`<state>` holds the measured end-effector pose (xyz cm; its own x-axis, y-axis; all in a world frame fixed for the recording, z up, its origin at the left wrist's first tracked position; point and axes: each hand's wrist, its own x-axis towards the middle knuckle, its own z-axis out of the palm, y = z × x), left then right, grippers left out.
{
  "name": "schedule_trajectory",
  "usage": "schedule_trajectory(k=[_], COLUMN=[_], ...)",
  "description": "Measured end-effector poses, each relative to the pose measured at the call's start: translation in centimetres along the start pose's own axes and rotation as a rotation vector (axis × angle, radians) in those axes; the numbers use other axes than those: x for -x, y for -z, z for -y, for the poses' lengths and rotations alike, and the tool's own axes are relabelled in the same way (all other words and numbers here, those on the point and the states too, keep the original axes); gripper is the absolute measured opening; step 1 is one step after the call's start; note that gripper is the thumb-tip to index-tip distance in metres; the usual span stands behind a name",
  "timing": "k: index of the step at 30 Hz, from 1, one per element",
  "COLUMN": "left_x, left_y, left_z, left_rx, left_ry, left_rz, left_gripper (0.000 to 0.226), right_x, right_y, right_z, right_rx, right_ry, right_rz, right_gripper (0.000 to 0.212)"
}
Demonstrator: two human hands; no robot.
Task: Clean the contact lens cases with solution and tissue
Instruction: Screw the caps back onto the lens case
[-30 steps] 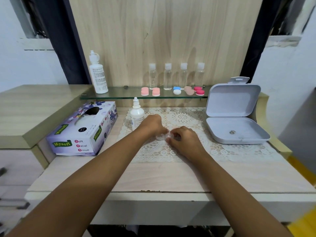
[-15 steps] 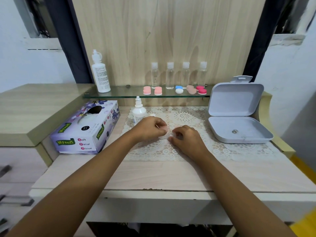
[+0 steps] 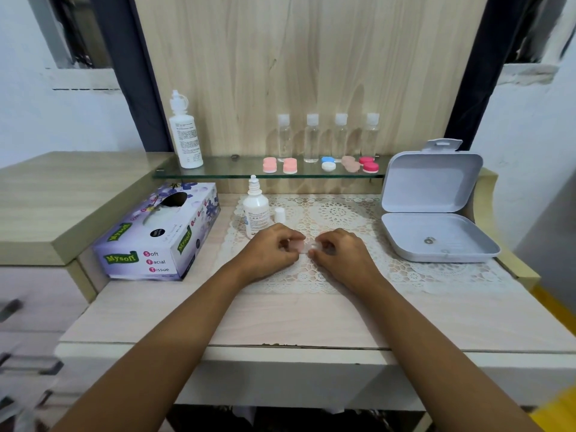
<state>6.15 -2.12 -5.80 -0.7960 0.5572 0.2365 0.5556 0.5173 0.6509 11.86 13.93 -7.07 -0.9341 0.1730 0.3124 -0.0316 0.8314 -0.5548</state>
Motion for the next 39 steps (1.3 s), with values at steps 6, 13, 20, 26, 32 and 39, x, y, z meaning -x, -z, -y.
schedule_trajectory(k=[6, 13, 20, 26, 32, 39], left_x=[0.19, 0.42, 0.34, 0.18, 0.13, -0.09], left_y=[-0.33, -0.60, -0.68, -0.67, -0.89, -0.84], left_z=[0.30, 0.60, 0.49, 0.59, 0.69, 0.93], left_rx=[0.075, 0.080, 0.006, -0.095, -0.051, -0.101], left_ry=[0.004, -0.006, 0.009, -0.084, -0.072, -0.032], left_rz=[-0.063, -0.138, -0.123, -0.072, -0.090, -0.108], left_gripper=[0.041, 0.034, 0.043, 0.029, 0.034, 0.024], right_x=[-0.07, -0.21, -0.17, -0.22, -0.32, -0.40], right_y=[-0.10, -0.08, -0.06, -0.09, -0.19, -0.25], right_z=[-0.09, -0.16, -0.18, -0.21, -0.30, -0.35], right_rx=[-0.009, 0.005, 0.008, 0.000, 0.013, 0.010], right_ry=[-0.014, -0.016, -0.010, -0.006, -0.001, -0.001], right_rz=[-0.003, 0.002, 0.000, 0.000, 0.001, 0.004], right_gripper=[0.031, 0.032, 0.032, 0.029, 0.030, 0.030])
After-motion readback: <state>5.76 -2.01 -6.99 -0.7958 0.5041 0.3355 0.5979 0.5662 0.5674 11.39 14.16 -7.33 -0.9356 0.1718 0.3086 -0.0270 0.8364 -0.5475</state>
